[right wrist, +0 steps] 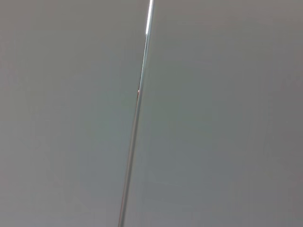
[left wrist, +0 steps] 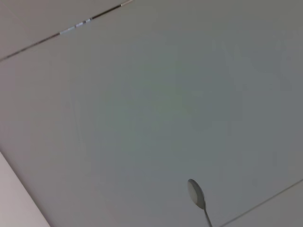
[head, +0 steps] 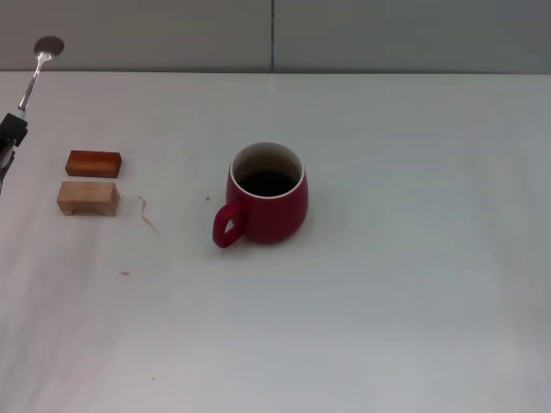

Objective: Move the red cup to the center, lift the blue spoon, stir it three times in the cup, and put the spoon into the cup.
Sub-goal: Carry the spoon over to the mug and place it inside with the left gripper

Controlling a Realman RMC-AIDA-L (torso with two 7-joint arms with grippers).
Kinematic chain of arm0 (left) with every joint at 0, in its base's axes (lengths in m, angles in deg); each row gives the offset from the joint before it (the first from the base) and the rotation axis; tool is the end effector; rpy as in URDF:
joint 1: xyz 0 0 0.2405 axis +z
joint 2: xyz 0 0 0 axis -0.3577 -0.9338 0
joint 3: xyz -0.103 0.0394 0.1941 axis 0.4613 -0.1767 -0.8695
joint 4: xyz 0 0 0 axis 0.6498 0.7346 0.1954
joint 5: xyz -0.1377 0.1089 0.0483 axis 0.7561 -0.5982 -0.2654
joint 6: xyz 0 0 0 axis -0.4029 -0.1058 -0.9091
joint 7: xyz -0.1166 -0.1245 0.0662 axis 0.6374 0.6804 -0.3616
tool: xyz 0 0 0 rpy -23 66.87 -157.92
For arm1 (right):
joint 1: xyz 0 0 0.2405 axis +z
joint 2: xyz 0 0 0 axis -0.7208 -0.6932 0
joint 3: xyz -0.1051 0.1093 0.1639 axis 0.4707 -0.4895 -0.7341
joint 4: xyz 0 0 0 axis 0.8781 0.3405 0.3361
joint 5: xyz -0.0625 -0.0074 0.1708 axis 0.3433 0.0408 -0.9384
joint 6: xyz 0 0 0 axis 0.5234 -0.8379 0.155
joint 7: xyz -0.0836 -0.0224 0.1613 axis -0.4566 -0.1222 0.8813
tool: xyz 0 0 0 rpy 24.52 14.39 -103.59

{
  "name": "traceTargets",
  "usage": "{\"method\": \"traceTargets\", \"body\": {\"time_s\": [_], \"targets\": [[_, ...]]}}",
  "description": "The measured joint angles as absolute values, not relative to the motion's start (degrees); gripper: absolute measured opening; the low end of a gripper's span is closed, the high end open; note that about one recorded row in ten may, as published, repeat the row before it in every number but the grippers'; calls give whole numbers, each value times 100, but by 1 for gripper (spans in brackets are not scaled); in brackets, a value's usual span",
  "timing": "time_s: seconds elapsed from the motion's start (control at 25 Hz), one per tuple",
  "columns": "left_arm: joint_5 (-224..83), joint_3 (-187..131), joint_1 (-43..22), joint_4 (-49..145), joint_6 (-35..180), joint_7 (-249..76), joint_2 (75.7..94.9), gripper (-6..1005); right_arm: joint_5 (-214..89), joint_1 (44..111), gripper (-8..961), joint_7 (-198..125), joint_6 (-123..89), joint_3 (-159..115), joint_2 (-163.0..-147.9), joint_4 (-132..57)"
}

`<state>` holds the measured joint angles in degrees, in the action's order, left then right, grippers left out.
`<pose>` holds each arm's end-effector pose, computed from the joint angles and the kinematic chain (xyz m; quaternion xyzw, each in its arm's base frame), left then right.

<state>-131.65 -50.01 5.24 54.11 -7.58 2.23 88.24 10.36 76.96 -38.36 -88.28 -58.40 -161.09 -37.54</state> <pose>-0.2882 0.2795 0.0439 -0.5350 -0.5347 -0.5930 0.2761 0.2984 0.3493 0.1264 -0.5410 0.1371 0.2732 0.7835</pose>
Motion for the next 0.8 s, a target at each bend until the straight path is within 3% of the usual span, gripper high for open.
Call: {"method": "traceTargets", "body": {"time_s": [0.8], "targets": [[-13425, -6120, 542, 7215, -1173, 2602, 8638, 144, 1036, 7638, 662, -3844, -8827, -5840, -16153, -3729]]}}
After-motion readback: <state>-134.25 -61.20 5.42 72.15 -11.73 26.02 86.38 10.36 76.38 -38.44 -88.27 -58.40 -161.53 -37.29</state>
